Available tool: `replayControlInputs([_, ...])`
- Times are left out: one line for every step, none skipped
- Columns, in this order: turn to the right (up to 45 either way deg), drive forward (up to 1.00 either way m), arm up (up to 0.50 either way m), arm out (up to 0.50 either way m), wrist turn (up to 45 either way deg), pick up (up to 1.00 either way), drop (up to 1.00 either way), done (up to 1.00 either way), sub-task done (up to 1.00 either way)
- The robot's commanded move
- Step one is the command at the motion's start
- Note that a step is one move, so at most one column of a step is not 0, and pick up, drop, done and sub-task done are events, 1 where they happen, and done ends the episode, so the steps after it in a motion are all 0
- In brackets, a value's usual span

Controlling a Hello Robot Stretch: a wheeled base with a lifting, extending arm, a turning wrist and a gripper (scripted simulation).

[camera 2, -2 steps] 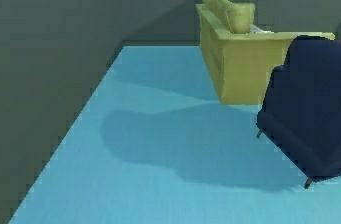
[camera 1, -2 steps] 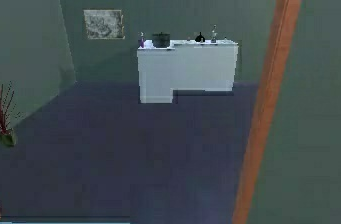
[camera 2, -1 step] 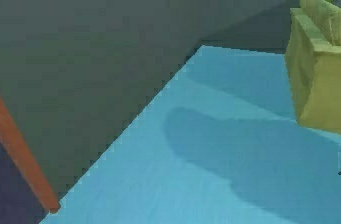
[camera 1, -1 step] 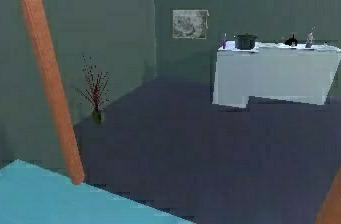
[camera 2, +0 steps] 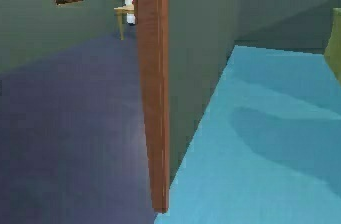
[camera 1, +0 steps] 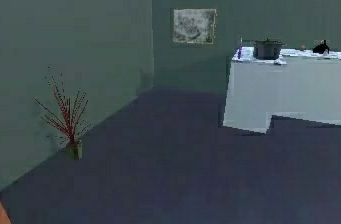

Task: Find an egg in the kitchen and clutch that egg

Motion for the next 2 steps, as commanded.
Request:
replayControlInputs([45.0, 0.0, 0.0, 0.0, 0.0, 0.0, 0.0, 0.0, 0.0])
replayControlInputs([42.0, 0.0, 0.0, 0.0, 0.0, 0.0, 0.0, 0.0, 0.0])
